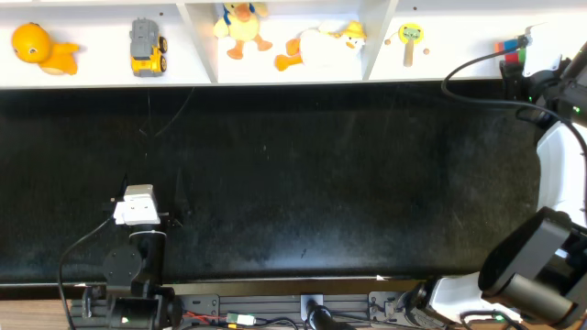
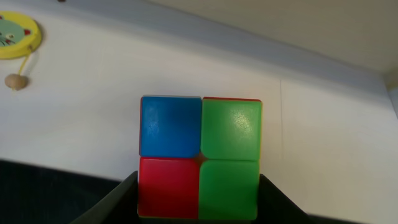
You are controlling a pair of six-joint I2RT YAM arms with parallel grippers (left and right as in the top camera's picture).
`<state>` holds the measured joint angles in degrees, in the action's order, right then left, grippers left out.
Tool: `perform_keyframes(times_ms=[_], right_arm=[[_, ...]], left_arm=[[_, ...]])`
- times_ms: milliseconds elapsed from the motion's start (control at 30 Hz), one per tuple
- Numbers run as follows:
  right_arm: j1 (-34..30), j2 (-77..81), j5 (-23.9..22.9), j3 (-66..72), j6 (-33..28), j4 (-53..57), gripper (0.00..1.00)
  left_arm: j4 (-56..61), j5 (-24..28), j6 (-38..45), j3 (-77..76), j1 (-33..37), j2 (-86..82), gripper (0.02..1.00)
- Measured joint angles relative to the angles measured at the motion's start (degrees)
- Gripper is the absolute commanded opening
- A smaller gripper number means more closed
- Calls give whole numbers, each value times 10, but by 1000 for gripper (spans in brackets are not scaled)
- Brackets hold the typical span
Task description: Store Toys
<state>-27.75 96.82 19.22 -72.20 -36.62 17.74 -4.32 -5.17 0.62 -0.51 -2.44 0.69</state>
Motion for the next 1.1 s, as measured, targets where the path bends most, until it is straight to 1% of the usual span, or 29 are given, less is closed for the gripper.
perform_keyframes(times_ms=[200,667,700,767,933,1100], right_arm=[[6,24,0,-1,22,-27,347],[16,73,0,-39,68,-30,354],[17,73,0,-39,70,-29,358],[16,75,0,-39,73,-26,411],[17,76,-1,-39,78,-23,367],[17,76,-6,-39,86,-20,367]], left_arm=[[0,0,0,0,0,0,998],[0,0,0,0,0,0,998],[0,0,0,0,0,0,998],[0,0,0,0,0,0,998],[0,0,0,0,0,0,998],[0,0,0,0,0,0,998]])
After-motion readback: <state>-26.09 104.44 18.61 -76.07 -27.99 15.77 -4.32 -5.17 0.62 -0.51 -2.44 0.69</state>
